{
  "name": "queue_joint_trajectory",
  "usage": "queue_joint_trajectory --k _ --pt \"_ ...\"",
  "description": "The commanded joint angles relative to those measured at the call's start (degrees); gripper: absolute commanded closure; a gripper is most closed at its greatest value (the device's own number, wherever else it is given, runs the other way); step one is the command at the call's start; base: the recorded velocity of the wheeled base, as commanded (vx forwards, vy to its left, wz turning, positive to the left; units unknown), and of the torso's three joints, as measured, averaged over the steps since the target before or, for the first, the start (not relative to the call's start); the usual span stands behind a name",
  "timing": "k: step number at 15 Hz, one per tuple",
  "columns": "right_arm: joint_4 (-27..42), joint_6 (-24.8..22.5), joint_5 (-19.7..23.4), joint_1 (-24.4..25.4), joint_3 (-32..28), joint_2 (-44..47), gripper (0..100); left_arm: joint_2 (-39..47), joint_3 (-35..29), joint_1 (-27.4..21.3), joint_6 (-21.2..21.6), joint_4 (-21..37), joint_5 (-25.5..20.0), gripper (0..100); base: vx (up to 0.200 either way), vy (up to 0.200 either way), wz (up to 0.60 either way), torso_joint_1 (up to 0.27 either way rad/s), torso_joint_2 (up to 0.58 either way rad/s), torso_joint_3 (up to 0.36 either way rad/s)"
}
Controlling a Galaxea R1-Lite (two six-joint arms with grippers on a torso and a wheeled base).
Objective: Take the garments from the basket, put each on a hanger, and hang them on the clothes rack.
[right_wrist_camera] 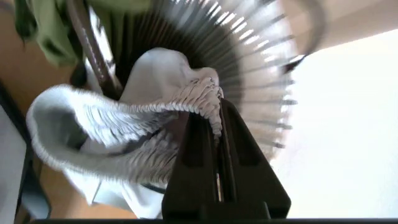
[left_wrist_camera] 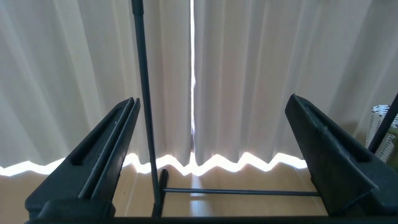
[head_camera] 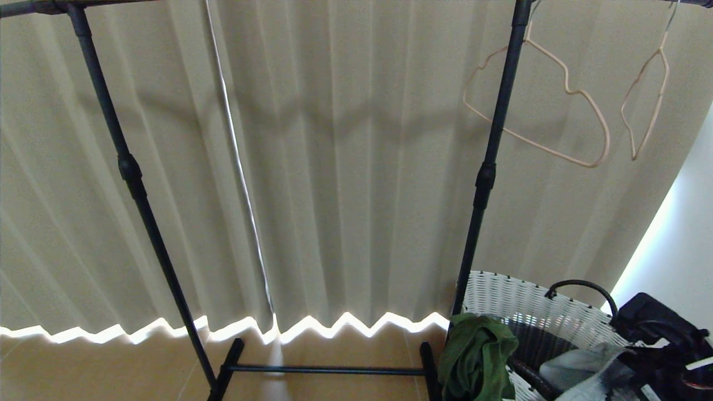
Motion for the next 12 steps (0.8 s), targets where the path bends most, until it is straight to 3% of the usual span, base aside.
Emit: queue_joint_trajectory --k 1,3,5,7,12 --pt "12.99 3.94 0.63 0.18 -6.21 -23.75 100 0.02 0.00 0.00 -0.01 0.00 0.01 0 0.000 0.000 0.00 0.000 0.00 0.000" --pt "17.83 10.80 4.32 0.26 -10.35 -28.85 100 0.02 0.00 0.00 -0.01 0.00 0.01 0 0.000 0.000 0.00 0.000 0.00 0.000" --pt "17.65 14.14 5.02 0.18 -10.52 -29.55 100 0.02 0.00 0.00 0.08 0.00 0.01 0 0.000 0.000 0.00 0.000 0.00 0.000" --pt "17.65 14.93 5.02 0.18 -9.64 -30.08 100 0.02 0.00 0.00 -0.01 -0.09 0.10 0 0.000 0.000 0.00 0.000 0.00 0.000" --pt "17.30 14.93 4.85 0.18 -9.47 -29.46 100 0.02 0.00 0.00 -0.01 -0.09 0.01 0 -0.200 0.000 0.00 0.003 0.00 0.002"
